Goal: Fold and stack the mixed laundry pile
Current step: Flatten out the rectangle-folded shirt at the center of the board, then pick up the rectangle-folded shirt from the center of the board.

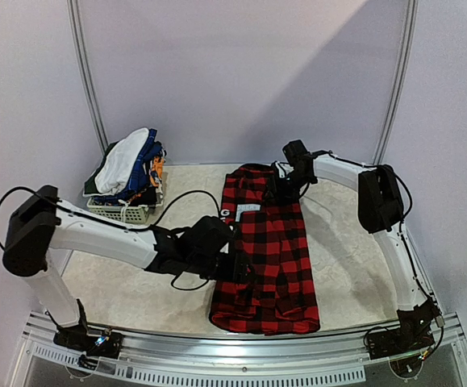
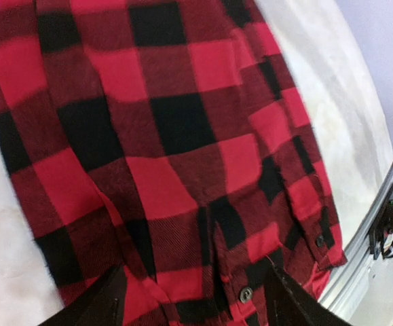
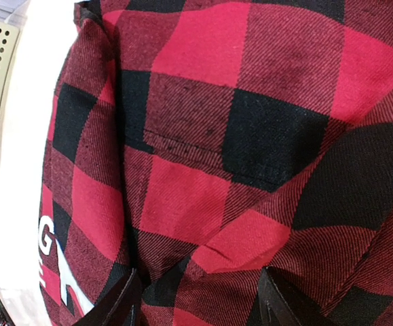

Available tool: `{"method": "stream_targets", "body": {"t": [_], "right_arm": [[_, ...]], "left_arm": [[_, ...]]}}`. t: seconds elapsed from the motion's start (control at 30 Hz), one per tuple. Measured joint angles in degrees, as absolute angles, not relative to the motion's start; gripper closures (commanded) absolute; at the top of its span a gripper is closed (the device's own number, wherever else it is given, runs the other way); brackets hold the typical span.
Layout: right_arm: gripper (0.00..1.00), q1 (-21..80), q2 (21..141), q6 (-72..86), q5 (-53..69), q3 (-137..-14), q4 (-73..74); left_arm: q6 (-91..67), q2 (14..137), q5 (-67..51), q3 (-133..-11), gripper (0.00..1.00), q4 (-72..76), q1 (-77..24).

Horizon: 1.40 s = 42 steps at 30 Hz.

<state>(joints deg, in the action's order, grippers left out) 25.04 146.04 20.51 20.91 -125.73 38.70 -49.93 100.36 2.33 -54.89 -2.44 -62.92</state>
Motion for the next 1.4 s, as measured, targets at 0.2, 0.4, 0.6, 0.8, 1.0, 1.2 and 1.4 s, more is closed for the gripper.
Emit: {"method": "stream_targets", "body": {"t": [0.2, 0.4, 0.6, 0.8, 1.0, 1.2, 1.4], "right_arm": [[0.39, 25.0, 146.2, 20.0, 21.5, -126.6, 39.8], [0.35, 25.1, 145.2, 18.8, 21.8, -127.2, 41.4], [0.31, 25.5, 136.9, 17.5, 21.1, -121.7, 42.3], [0.29, 26.3, 120.8, 17.8, 19.7, -105.0, 37.2], [0.29, 27.0, 109.5, 20.1, 17.8, -86.7, 30.5], [0.29, 27.4, 102.4, 22.7, 15.3, -73.1, 26.5], [0.29, 27.9, 95.2, 24.6, 13.6, -65.8, 24.4]], "left_arm": [[-46.7, 92.8, 10.8, -55.2, 0.23, -9.4, -65.1], [-42.2, 92.2, 17.0, -55.7, 0.34, -16.2, -65.2], [-40.3, 92.2, 18.9, -55.7, 0.45, -20.1, -65.3], [-40.7, 92.3, 16.5, -53.9, 0.55, -20.7, -65.3], [-41.5, 93.4, 10.2, -50.1, 0.61, -18.3, -65.3], [-42.2, 96.8, 5.8, -49.1, 0.78, -15.9, -65.8], [-43.5, 97.9, 4.9, -48.8, 1.00, -13.3, -66.8]]}}
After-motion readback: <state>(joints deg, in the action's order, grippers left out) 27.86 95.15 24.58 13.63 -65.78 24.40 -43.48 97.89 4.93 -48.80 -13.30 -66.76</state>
